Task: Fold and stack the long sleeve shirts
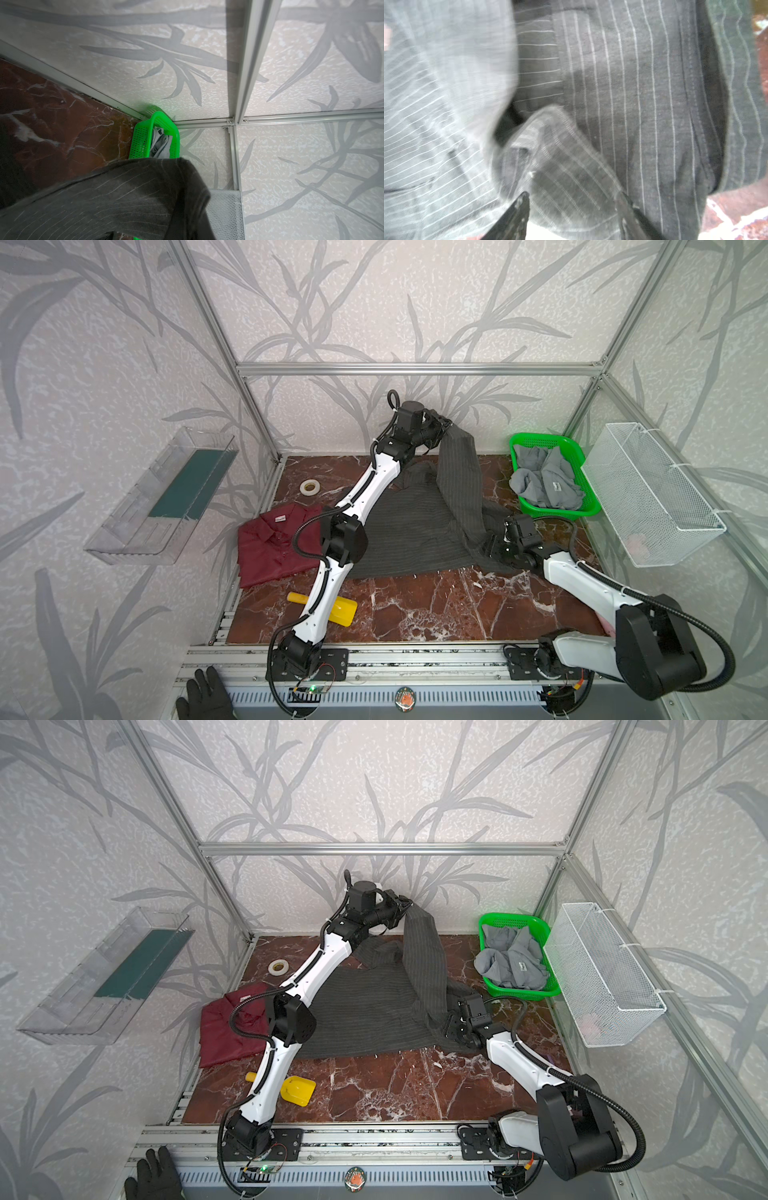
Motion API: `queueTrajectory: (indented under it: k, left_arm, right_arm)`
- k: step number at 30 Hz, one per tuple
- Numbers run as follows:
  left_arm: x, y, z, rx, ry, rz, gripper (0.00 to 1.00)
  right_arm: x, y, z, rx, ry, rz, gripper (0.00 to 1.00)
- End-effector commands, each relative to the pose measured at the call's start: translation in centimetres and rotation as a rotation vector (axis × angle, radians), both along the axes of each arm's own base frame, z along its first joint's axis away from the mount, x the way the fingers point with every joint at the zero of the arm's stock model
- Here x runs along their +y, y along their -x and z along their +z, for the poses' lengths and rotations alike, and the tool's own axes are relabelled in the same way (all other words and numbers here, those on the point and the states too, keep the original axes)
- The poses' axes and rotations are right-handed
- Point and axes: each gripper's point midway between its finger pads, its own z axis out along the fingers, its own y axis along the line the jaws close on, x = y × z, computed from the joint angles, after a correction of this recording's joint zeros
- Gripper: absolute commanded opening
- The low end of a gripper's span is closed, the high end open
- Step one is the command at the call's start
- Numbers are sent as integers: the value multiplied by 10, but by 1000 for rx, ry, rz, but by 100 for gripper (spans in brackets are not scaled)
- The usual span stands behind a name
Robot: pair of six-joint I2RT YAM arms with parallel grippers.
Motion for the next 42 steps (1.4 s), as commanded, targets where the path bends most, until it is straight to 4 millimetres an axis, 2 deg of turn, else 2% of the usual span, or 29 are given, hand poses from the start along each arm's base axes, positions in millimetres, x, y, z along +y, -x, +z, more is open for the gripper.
queueTrajectory:
  k: [1, 3, 4, 7, 11, 16, 20, 23, 28, 32, 36, 40, 42]
  left_arm:
    - [1, 37, 125, -317, 227, -95, 0]
    - [5, 58, 162, -452, 314, -142, 0]
    - [7, 67, 174, -498, 336, -161, 0]
    - [11, 90, 197, -589, 405, -218, 0]
    - [14, 117, 209, -651, 465, -308, 0]
    - [11, 140, 202, -675, 465, -414, 0]
    - [7, 136, 185, -641, 436, -429, 0]
    - [7, 131, 181, -629, 415, -414, 0]
    - [5, 118, 166, -572, 379, -387, 0]
    - [3, 108, 146, -522, 367, -368, 0]
    - [4, 103, 138, -505, 363, -355, 0]
    - [4, 100, 139, -498, 358, -349, 0]
    - [4, 101, 144, -509, 359, -353, 0]
  right_arm:
    - [19, -1, 19, -110, -83, 83, 63]
    - [27, 0, 20, -130, -118, 114, 63]
    - [30, 1, 18, -122, -128, 122, 63]
    - [36, 2, 8, -88, -142, 126, 62]
    - [44, -2, -1, -71, -178, 113, 61]
    - [42, -15, -12, -61, -147, 65, 60]
    - [27, -26, -19, -34, -56, -3, 60]
    - [8, -29, -18, -10, 44, -65, 61]
    - [-22, -30, 11, -59, 186, -131, 64]
    - [-39, -18, 25, -66, 225, -170, 65]
    - [-32, -6, 21, -66, 162, -150, 63]
    - [5, 7, 15, -14, 0, -27, 56]
    - [11, 18, 2, 24, -27, -39, 56]
